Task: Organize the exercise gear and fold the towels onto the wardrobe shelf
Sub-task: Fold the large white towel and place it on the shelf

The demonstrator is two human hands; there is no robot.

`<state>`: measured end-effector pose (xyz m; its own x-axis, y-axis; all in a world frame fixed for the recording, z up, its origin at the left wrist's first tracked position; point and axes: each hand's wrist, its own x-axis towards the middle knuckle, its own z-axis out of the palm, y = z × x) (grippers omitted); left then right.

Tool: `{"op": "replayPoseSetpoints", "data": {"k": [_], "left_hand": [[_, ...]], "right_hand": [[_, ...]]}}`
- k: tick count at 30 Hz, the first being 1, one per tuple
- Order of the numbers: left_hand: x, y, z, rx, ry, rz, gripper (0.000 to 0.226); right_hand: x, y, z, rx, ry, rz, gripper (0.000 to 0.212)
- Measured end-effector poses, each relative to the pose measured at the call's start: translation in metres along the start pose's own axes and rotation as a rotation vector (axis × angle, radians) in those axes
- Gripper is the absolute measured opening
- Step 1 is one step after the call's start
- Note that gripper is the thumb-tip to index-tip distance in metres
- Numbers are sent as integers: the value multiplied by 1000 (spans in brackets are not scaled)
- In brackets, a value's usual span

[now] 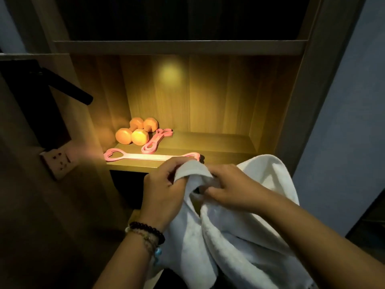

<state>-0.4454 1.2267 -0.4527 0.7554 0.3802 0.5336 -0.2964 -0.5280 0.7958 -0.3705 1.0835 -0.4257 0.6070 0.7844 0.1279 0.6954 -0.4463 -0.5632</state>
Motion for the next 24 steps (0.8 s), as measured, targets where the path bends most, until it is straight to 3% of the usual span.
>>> {"op": "replayPoseSetpoints", "data": {"k": [3, 5, 13, 17, 20, 22, 24], "left_hand": [[2, -2, -9, 66, 77, 76, 42], [-1, -7, -9, 150, 53, 62, 41], [-42, -46, 9, 251, 43, -304, 17], [-54, -67, -4, 231, 43, -412, 19], [-58, -65, -13, 49, 90, -426, 16], [-58, -53, -17, -181, 194, -489, 5], [-54, -38, -20, -430, 282, -576, 12]], "right_hand": [[5, 9, 0, 32, 287, -16, 33], [6, 12, -6, 26, 373, 6, 26], [-2, 38, -29, 84, 629, 207, 12], [-6, 51, -35, 96, 823, 307, 14], [-5, 56, -31, 87, 788, 317, 16], [-3, 56, -23, 88, 690, 282, 15], [-6, 51, -15, 114, 564, 228, 14]]}}
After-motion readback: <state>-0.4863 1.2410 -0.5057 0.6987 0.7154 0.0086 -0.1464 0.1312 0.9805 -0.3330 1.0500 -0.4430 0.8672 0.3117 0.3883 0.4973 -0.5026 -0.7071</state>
